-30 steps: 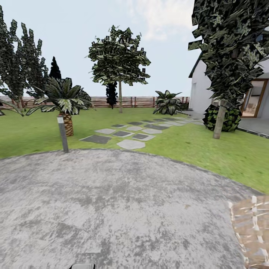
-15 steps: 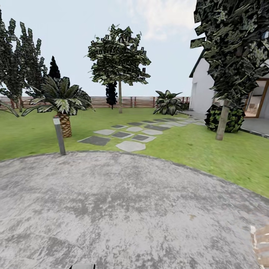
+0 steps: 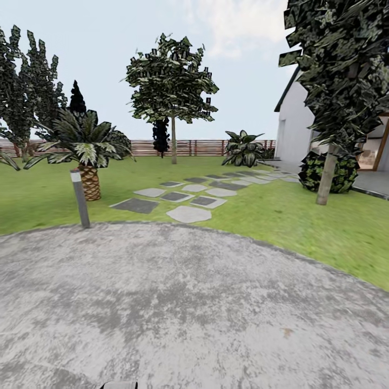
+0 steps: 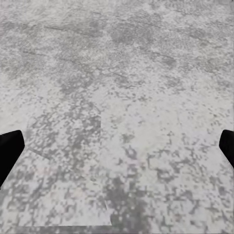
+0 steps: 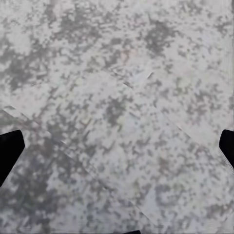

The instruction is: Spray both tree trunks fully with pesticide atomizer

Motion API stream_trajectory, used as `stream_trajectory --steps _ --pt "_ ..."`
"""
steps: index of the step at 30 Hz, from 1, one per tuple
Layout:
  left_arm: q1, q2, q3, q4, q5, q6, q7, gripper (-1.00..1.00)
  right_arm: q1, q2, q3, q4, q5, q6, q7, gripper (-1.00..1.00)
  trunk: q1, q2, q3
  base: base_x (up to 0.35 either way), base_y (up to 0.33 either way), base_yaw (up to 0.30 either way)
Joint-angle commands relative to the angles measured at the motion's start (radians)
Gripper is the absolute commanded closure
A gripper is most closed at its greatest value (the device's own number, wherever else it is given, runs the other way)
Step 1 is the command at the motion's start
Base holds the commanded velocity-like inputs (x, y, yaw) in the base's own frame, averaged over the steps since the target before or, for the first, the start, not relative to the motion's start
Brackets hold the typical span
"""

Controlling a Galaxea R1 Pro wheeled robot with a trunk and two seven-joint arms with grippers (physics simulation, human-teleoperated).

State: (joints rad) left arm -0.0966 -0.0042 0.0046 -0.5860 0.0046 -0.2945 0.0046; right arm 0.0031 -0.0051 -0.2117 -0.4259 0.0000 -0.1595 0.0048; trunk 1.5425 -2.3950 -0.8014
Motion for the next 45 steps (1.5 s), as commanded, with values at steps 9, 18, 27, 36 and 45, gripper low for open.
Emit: stream_trajectory --steps 9,18,27,36,45 --pt "0.000 0.000 0.000 0.000 0.000 0.000 0.000 -1.00 0.000 0.000 0.000 0.000 0.000 0.000 0.000 -1.00 0.000 0.000 0.000 0.329 0.087 0.000" --pt "0.000 0.000 0.000 0.000 0.000 0.000 0.000 -1.00 0.000 0.000 0.000 0.000 0.000 0.000 0.000 -1.00 0.000 0.000 0.000 0.329 0.111 0.000" --pt "0.000 0.000 0.000 0.000 0.000 0.000 0.000 -1.00 0.000 -0.001 0.000 0.001 0.000 0.000 0.000 -1.00 0.000 0.000 0.000 0.329 0.111 -0.019" --pt "0.000 0.000 0.000 0.000 0.000 0.000 0.000 -1.00 0.000 0.000 0.000 0.001 0.000 0.000 0.000 -1.00 0.000 0.000 0.005 0.329 0.111 -0.184" --pt "0.000 0.000 0.000 0.000 0.000 0.000 0.000 -1.00 0.000 0.000 0.000 0.001 -0.001 0.000 0.001 -1.00 0.000 0.000 0.011 0.329 0.111 -0.234"
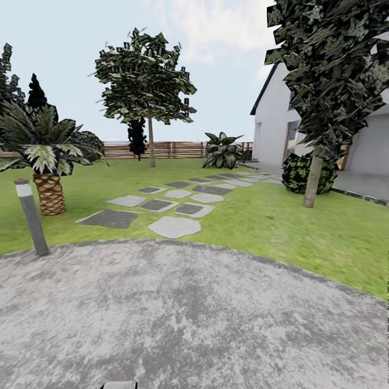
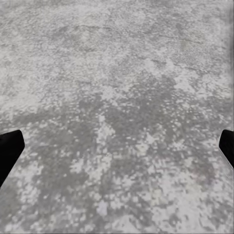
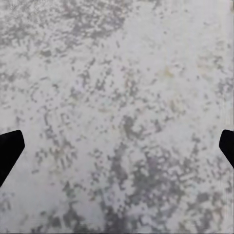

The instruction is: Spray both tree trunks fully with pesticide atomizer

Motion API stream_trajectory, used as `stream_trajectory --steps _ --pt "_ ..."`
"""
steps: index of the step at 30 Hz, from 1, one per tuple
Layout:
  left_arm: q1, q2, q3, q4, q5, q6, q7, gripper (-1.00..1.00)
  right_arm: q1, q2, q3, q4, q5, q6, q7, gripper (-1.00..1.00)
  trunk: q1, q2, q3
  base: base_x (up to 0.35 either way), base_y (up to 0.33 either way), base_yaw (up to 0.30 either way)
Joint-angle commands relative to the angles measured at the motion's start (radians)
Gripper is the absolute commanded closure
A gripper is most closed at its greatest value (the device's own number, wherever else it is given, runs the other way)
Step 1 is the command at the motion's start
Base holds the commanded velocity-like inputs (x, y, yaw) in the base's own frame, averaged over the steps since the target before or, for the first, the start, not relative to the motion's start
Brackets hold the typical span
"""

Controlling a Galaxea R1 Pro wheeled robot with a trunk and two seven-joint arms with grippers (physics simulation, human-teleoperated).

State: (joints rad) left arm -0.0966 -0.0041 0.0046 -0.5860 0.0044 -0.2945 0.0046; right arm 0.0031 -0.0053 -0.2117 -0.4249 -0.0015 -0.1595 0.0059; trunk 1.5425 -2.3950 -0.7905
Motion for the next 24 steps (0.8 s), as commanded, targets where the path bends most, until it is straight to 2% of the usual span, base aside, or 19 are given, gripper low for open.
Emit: stream_trajectory --steps 1,7,24 --pt "0.000 0.000 0.000 0.000 0.000 0.000 0.000 -1.00 0.000 0.000 0.000 0.000 0.000 0.000 0.000 -1.00 0.000 0.000 0.001 0.324 0.108 -0.235" --pt "0.000 0.000 0.000 0.000 0.000 0.000 0.000 -1.00 0.000 0.000 0.000 0.000 -0.001 0.000 0.000 -1.00 0.000 0.000 0.005 0.203 0.028 -0.235" --pt "0.000 0.000 0.000 0.000 0.000 0.000 0.000 -1.00 0.000 -0.001 0.000 0.000 -0.002 0.000 0.000 -1.00 0.000 0.000 0.017 0.018 0.006 -0.235"
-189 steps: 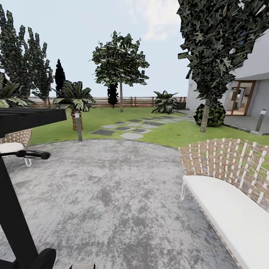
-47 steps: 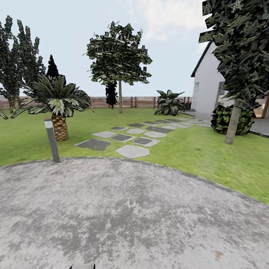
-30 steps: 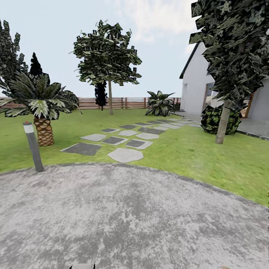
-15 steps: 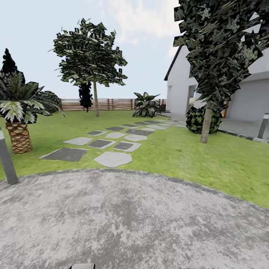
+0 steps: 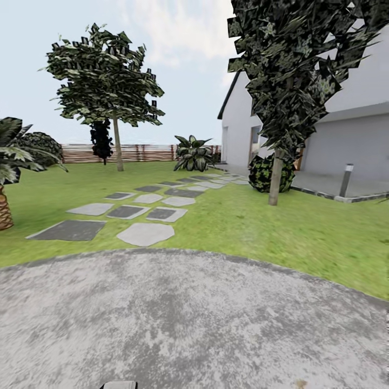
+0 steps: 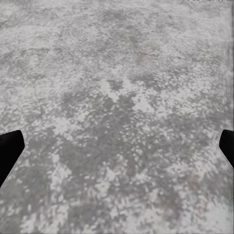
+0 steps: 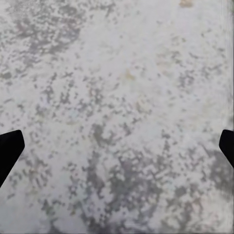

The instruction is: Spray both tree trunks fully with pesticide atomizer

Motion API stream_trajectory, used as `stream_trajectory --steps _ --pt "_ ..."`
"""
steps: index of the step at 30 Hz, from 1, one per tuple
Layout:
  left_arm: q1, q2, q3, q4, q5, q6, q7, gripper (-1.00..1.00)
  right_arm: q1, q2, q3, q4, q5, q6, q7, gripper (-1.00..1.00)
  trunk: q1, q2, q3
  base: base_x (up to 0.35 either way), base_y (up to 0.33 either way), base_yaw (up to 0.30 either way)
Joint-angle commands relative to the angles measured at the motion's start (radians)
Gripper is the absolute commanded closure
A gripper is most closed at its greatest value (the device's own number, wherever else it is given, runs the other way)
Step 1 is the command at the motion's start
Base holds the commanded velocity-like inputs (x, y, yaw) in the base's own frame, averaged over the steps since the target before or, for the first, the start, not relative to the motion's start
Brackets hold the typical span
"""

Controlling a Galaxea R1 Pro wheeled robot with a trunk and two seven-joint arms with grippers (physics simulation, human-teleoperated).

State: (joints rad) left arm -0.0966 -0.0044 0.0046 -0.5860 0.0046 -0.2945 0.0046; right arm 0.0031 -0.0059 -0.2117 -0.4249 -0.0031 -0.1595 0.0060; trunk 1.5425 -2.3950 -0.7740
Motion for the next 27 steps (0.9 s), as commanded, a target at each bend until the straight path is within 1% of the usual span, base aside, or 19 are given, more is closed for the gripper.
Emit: stream_trajectory --steps 1,8,20,27 --pt "0.000 0.000 0.000 0.000 0.000 0.000 0.000 -1.00 0.000 0.000 0.000 0.000 0.000 0.000 0.000 -1.00 0.000 0.000 0.001 0.193 0.113 -0.235" --pt "0.000 0.000 0.000 0.000 0.000 0.000 0.000 -1.00 0.000 0.000 0.000 0.000 0.000 0.000 0.000 -1.00 0.000 0.000 0.006 0.262 0.164 -0.235" --pt "0.000 0.000 0.000 0.000 0.000 0.000 0.000 -1.00 0.000 0.000 -0.001 0.000 0.000 0.000 0.000 -1.00 0.000 0.000 0.014 0.283 0.205 -0.231" --pt "0.000 0.000 0.000 0.000 -0.001 0.000 0.000 -1.00 0.000 0.000 0.006 0.004 0.009 0.000 0.000 -1.00 0.000 0.000 0.015 0.284 0.210 -0.054"
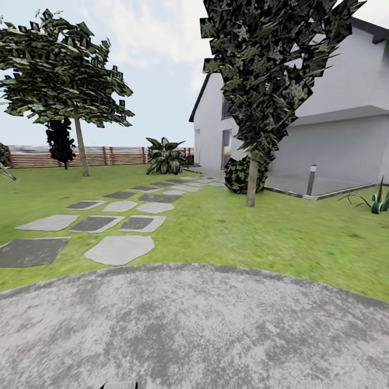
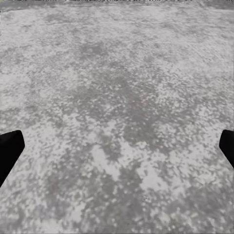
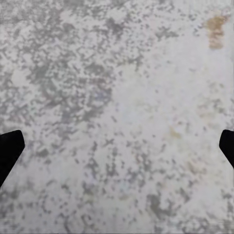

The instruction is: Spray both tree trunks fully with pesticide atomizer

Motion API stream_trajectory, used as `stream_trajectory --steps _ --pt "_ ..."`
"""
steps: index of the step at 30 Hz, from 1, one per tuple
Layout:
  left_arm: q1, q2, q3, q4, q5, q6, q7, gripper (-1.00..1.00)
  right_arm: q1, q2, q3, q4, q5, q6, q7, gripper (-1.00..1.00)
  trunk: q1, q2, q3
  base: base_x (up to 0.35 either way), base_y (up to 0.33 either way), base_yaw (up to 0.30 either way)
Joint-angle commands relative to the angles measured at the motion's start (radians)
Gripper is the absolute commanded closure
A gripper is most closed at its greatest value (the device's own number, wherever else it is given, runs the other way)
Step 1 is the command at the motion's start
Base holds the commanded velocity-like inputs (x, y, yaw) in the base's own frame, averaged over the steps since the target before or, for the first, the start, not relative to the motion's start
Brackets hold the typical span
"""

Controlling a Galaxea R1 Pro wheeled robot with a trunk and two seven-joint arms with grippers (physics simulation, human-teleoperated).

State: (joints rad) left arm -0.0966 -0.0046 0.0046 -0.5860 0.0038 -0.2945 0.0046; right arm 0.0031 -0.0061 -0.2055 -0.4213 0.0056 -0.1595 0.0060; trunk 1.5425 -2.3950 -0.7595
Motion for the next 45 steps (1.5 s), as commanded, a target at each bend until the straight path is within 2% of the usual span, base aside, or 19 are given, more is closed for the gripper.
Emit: stream_trajectory --steps 1,13,45 --pt "0.000 0.000 0.000 0.000 0.000 0.000 0.000 -1.00 0.000 0.000 0.001 0.001 0.001 0.000 0.000 -1.00 0.000 0.000 0.000 0.284 0.210 -0.006" --pt "0.000 0.000 0.000 0.000 0.000 0.000 0.000 -1.00 0.000 0.000 -0.008 -0.003 -0.009 -0.015 0.000 -1.00 0.000 0.000 0.000 0.284 0.210 -0.018" --pt "0.000 0.000 0.000 0.000 0.001 0.000 0.000 -1.00 0.000 0.000 -0.008 -0.001 -0.009 -0.015 0.002 -1.00 0.000 0.000 0.011 0.270 0.203 -0.251"
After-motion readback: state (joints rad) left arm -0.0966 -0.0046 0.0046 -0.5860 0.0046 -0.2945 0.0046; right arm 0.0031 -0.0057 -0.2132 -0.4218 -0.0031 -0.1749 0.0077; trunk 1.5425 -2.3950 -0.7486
